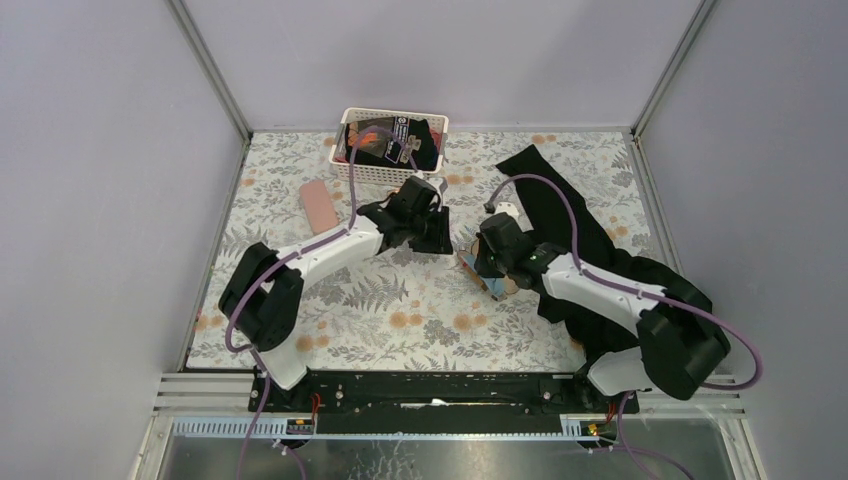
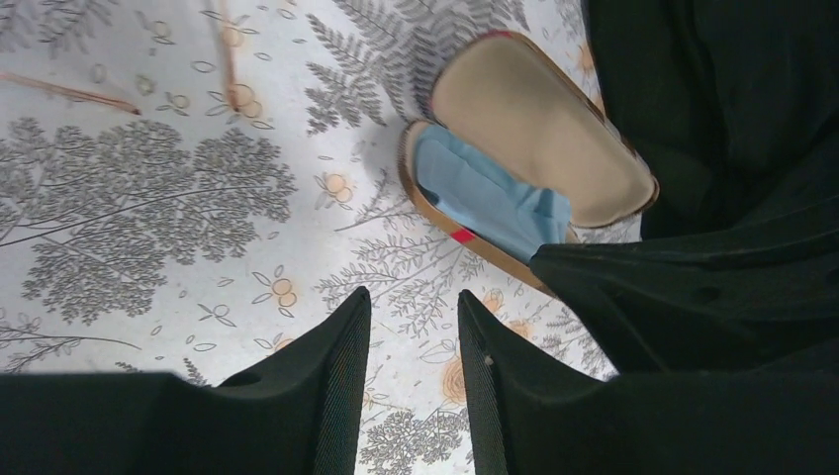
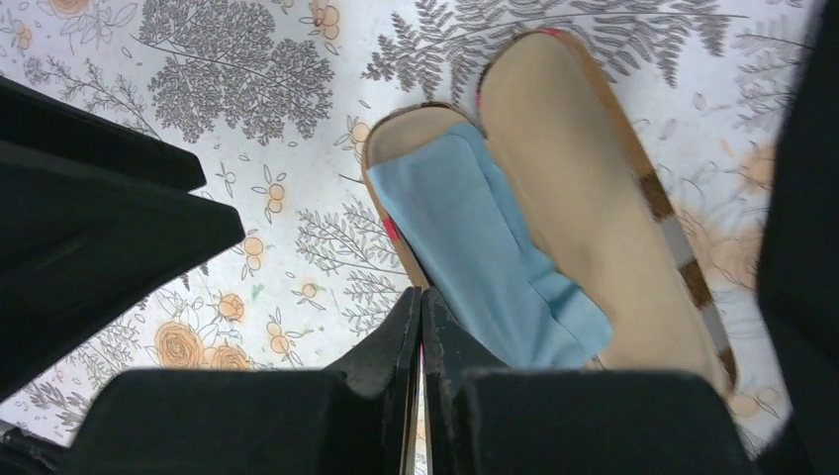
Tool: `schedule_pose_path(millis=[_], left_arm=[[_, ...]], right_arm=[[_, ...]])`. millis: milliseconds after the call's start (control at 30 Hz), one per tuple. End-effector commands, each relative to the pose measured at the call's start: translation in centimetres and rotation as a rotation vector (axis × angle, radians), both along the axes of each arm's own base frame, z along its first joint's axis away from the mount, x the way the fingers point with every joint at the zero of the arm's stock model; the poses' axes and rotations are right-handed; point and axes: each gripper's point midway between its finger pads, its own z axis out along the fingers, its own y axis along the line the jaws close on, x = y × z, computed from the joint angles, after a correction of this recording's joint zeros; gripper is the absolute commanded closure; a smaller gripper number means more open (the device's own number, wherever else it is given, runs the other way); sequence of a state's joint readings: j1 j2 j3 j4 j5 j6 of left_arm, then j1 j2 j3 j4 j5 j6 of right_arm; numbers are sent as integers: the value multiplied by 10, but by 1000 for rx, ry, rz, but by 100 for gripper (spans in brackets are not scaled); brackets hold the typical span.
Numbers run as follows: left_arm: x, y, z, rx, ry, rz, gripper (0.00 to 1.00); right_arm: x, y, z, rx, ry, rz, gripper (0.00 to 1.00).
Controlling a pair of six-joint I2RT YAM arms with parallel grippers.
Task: Organize the sunglasses
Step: Place the glasses cleaning cloth in the sunglasses case.
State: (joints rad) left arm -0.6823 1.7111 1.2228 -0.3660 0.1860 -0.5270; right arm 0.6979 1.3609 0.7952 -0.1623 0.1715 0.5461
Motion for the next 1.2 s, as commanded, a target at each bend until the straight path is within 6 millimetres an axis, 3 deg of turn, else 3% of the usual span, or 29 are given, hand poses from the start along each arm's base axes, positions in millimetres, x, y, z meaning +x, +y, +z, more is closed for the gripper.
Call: schedule_pose_path(millis=[0, 200, 500, 567, 667, 867, 1033, 1167], left_arm=[[15, 12, 17, -66, 9, 98, 58], [12, 48, -1, -34, 35, 182, 58], [-4, 60, -16, -10, 65, 185, 57], [-5, 59, -16, -18, 67, 184, 57], [-4, 58, -13, -26, 62, 180, 57], [-3, 57, -11, -29, 56, 175, 57], [-4, 57, -8, -34, 52, 174, 57], [-4, 58, -6, -34, 45, 174, 57]], right_arm=[[18, 26, 11, 50, -26, 65, 95], [36, 29, 5, 24, -39, 13, 98], [42, 28, -21, -24, 6, -14, 100], [43, 32, -15, -10, 5, -7, 100], [49, 34, 14, 20, -49, -8, 100], [55, 21, 59, -4, -155, -21, 96], [51, 1, 66, -62, -181, -49, 94], [52, -30, 57, -122, -170, -102, 92]])
